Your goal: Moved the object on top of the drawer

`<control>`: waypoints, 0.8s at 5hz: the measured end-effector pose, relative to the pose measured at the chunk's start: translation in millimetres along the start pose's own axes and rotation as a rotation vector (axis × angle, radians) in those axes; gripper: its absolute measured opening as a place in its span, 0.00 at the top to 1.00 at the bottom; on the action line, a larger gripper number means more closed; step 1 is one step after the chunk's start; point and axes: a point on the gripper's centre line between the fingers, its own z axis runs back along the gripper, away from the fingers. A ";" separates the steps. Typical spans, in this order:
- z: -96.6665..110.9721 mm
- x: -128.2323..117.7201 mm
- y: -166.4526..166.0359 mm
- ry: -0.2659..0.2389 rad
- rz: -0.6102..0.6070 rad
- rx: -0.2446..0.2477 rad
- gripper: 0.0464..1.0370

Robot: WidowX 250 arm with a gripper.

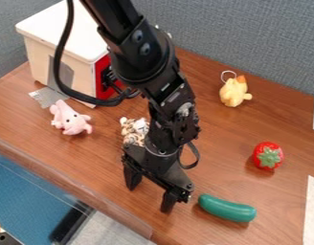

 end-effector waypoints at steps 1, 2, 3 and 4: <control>-0.1 0.0 -0.8 0.006 0.006 -0.004 0.04; 11.6 2.6 15.1 0.050 0.060 -0.030 0.04; 29.0 15.8 32.9 0.032 0.103 -0.037 0.04; 39.3 27.9 44.3 0.018 0.125 -0.037 0.04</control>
